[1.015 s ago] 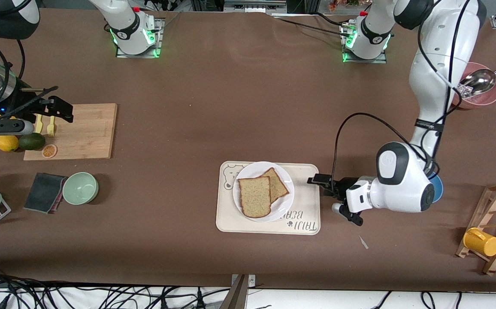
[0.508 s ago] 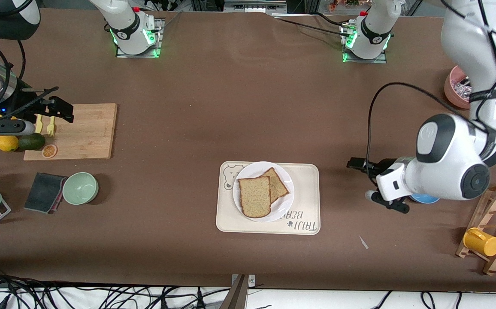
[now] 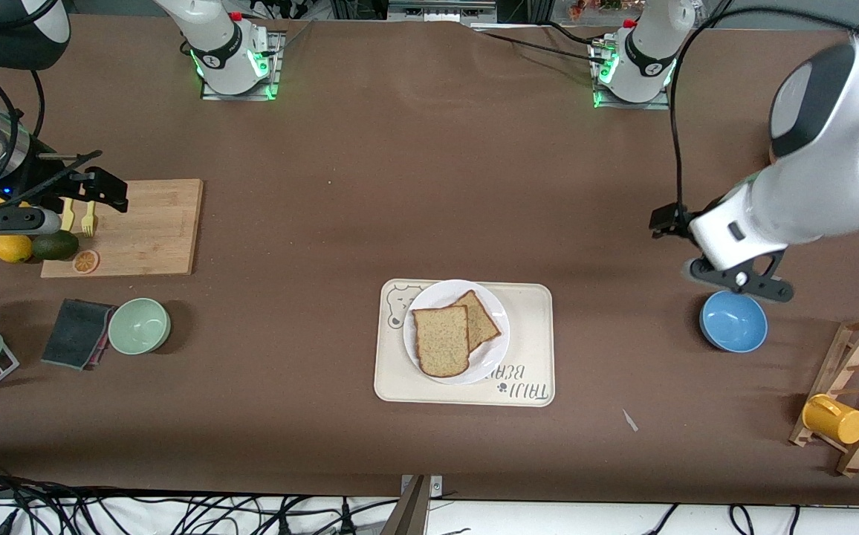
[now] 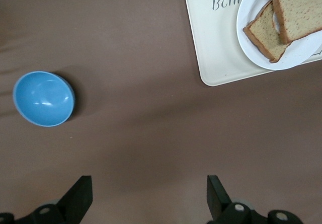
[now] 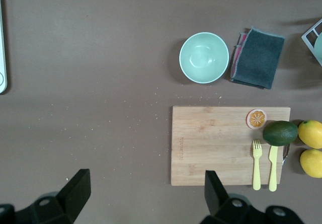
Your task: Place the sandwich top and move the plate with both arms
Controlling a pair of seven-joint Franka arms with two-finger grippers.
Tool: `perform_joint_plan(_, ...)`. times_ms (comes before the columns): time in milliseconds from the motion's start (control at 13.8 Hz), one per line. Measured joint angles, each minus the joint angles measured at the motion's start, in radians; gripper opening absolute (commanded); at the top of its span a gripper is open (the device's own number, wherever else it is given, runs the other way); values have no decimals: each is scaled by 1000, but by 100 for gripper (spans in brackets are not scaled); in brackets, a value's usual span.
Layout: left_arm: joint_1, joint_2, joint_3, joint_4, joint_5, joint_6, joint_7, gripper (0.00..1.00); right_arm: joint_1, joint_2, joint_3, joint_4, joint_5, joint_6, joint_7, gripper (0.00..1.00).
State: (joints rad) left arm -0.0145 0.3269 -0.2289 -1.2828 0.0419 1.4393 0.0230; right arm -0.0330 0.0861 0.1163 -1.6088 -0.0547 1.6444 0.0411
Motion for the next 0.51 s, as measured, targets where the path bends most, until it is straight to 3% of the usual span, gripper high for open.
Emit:
perform_joint_plan(218,0,-112,9,-68,0,57,-9,100,0,0,-1,0,0,0,1,100)
perform_joint_plan(508,4,-262,57,-264,0,166,-92,100,0,-1,-2,0,0,0,1,100)
